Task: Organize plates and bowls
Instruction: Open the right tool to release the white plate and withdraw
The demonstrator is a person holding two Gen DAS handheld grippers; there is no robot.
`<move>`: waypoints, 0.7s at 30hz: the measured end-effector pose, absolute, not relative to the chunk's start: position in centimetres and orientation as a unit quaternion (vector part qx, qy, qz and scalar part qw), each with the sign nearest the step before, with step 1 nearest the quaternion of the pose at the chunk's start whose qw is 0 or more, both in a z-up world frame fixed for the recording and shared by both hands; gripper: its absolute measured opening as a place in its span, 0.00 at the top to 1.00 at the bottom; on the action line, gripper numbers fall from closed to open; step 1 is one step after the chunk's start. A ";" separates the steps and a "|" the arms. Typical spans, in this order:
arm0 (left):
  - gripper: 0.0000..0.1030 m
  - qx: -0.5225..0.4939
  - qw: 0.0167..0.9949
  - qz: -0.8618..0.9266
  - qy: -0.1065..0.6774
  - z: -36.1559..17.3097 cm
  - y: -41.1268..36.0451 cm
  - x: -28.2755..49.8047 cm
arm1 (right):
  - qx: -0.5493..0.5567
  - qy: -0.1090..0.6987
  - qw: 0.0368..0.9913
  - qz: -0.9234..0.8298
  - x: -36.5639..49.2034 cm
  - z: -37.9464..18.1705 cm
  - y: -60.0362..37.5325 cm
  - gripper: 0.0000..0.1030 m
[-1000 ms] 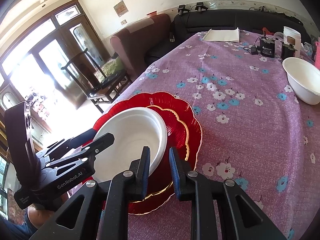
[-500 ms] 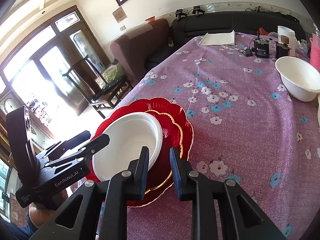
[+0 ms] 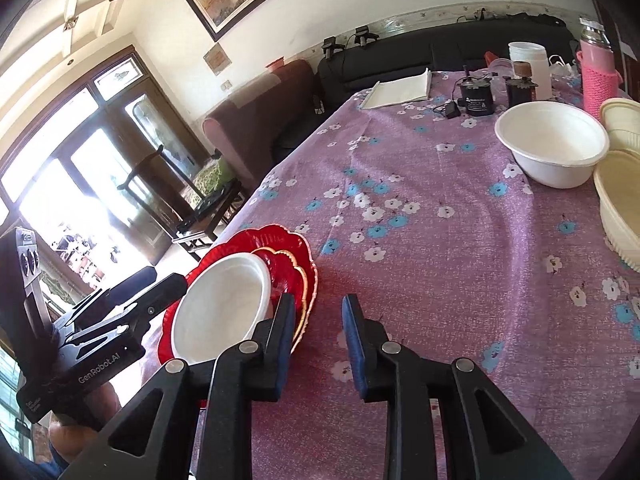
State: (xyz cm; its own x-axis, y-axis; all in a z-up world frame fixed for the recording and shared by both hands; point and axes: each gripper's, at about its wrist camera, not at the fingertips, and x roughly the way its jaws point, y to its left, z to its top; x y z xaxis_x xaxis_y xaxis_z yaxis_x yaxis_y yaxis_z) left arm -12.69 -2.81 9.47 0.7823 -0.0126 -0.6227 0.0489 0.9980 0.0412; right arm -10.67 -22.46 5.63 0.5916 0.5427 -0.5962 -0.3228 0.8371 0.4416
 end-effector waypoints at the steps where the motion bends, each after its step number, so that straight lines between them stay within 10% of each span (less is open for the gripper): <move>1: 0.38 0.033 0.944 -0.025 0.328 9.6 -3.7 -12.7 | 0.150 0.377 0.882 0.241 -10.7 5.7 -23.2 0.73; 21: 0.37 0.096 0.884 -0.210 0.406 6.2 -22.3 -8.5 | 0.303 0.338 0.890 0.033 -12.6 5.3 -44.7 0.71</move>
State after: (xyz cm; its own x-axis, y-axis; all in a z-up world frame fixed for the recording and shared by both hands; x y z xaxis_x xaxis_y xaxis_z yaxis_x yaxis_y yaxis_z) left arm -8.53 -22.25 6.20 0.5817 -0.2928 -0.7588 0.4492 0.8934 -0.0004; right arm -12.57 -44.73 5.33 0.7687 0.2642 -0.5825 0.1460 0.8142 0.5620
